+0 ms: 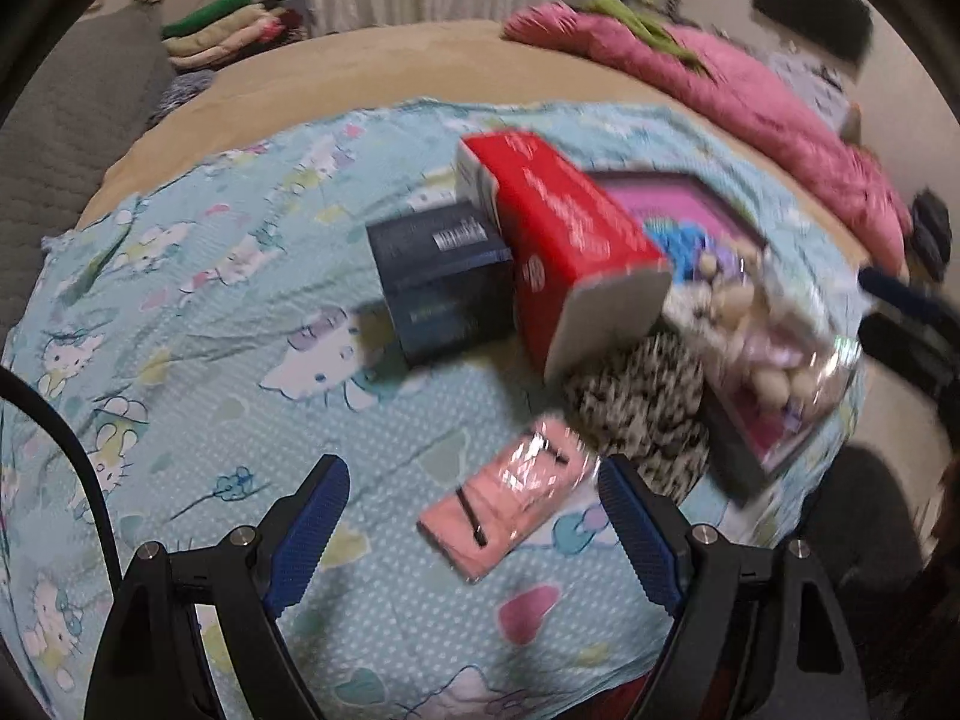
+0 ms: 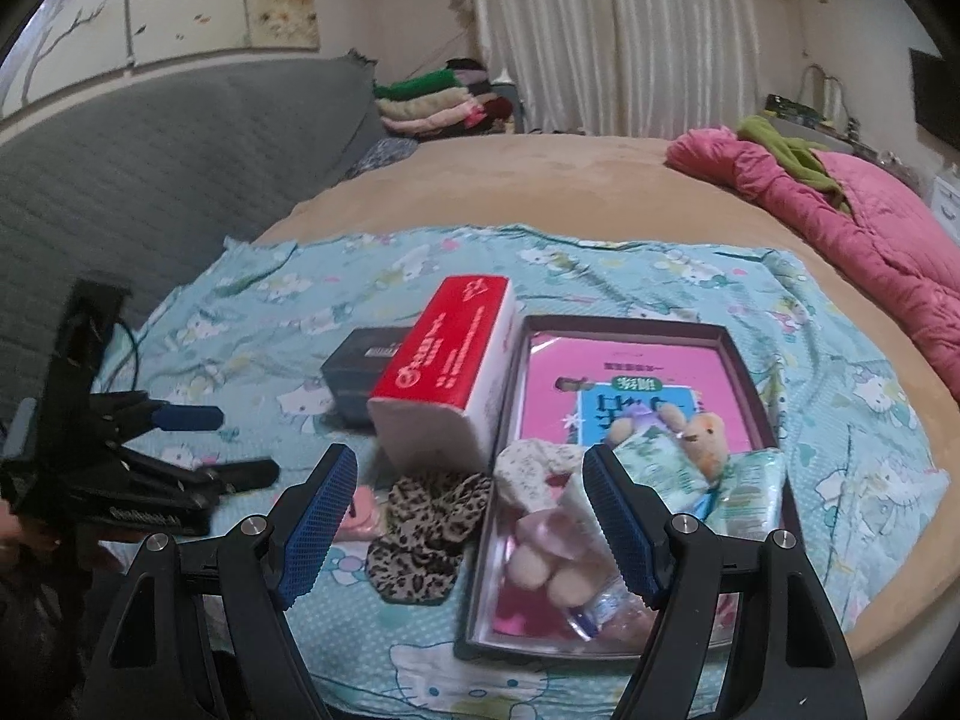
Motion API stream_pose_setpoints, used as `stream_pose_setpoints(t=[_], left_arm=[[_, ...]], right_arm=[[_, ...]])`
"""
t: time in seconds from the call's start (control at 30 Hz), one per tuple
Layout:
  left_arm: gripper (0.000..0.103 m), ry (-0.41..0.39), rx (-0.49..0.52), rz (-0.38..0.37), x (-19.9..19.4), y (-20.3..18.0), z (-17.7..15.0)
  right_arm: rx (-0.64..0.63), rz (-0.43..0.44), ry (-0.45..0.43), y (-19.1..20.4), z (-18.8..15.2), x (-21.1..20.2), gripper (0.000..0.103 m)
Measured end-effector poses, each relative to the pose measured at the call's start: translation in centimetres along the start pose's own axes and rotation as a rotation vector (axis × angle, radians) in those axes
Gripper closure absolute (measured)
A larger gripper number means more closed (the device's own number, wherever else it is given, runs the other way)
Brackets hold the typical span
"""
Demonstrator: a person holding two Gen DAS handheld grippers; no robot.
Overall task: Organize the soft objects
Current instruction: 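Reach the left gripper to the pink towel packet while the right reaches the leopard cloth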
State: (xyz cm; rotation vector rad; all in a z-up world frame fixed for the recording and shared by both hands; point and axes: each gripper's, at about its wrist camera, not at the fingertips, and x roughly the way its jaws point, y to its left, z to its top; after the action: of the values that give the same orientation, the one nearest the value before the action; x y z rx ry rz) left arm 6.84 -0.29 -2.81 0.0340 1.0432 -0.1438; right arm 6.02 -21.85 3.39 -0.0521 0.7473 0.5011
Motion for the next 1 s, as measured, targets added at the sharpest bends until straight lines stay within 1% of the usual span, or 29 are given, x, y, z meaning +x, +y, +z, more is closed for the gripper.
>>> stream_pose_setpoints(t=[0.07,0.13,0.2,0.43,0.63,0.7,0.83,0.87,0.93,1.0], left_arm=[[0.018,0.016,0.029,-0.013,0.7,-0.4,-0.5],[0.018,0.018,0.06,-0.042,1.1,-0.8,-0.9],[0.018,0.018,0.088,-0.055,1.7,-1.3,-1.3],[0.018,0.068,0.138,-0.059,4.8,-1.9,-1.9],[0.018,0.075,0.171,-0.057,6.5,-1.9,-1.5],[0.02,0.077,0.177,-0.072,6.8,-1.8,-1.2],[0.027,0.076,0.181,-0.149,7.1,-1.8,-1.0],[0.03,0.08,0.19,-0.157,7.2,-1.9,-1.1],[0.035,0.096,0.208,-0.158,7.7,-2.2,-1.2],[0.037,0.101,0.214,-0.158,8.1,-2.1,-1.3]], right_arm=[[-0.012,0.003,0.013,0.4,-0.2,0.4,0.024],[-0.019,0.003,0.025,0.5,-0.4,0.7,0.024],[-0.024,0.001,0.035,0.6,-0.5,1.0,0.024],[-0.046,-0.005,0.063,1.0,-1.0,1.9,0.024],[-0.085,-0.005,0.112,1.8,-1.6,3.3,0.024],[-0.109,-0.005,0.135,2.3,-2.0,3.9,0.024],[-0.156,0.01,0.18,3.2,-2.3,5.5,0.024],[-0.171,0.015,0.193,3.4,-2.4,6.0,0.024],[-0.198,0.03,0.221,3.8,-2.5,6.9,0.024],[-0.243,0.034,0.258,4.4,-2.8,8.0,0.024]])
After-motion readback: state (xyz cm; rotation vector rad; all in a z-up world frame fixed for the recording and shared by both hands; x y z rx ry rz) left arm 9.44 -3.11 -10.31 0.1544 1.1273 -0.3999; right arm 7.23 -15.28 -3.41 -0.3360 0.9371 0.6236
